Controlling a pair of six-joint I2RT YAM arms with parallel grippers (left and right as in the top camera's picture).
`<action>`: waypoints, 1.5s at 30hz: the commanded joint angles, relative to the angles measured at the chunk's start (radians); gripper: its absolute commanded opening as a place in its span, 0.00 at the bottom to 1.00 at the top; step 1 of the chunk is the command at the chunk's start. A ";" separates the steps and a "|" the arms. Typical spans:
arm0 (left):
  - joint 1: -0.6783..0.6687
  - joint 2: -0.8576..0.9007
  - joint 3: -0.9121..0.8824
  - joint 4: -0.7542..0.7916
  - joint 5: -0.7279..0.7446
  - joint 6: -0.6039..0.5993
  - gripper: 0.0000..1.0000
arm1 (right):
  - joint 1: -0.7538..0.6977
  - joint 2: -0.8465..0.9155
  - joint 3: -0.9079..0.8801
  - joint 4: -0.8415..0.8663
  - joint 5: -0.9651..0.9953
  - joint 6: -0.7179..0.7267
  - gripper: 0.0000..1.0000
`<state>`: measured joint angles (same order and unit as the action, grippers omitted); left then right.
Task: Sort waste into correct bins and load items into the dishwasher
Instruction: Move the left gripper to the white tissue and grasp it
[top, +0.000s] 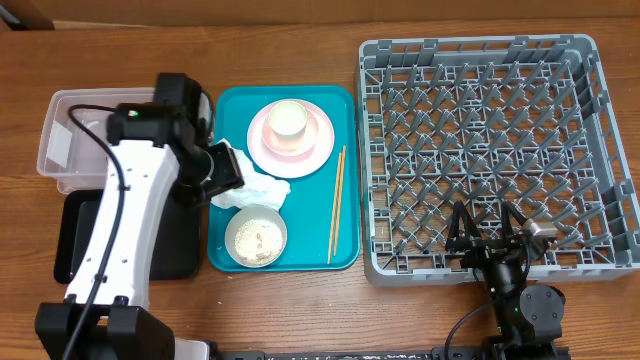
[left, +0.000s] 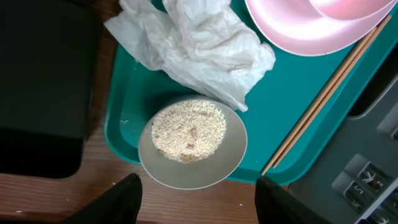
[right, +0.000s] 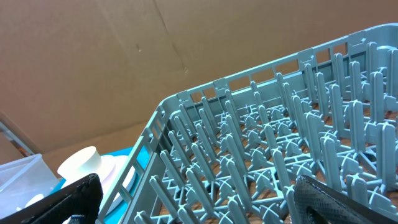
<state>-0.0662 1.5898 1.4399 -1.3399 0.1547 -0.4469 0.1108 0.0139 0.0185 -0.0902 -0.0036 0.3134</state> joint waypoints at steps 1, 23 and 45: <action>-0.043 0.002 -0.035 0.026 -0.032 -0.061 0.61 | -0.008 -0.007 -0.010 0.006 -0.005 -0.003 1.00; -0.240 0.003 -0.058 0.118 -0.160 -0.138 0.59 | -0.008 -0.007 -0.010 0.006 -0.005 -0.003 1.00; -0.240 0.015 -0.105 0.206 -0.368 -0.336 0.70 | -0.008 -0.007 -0.010 0.006 -0.005 -0.003 1.00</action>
<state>-0.3016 1.5898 1.3609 -1.1481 -0.1776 -0.7212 0.1108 0.0139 0.0185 -0.0902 -0.0036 0.3138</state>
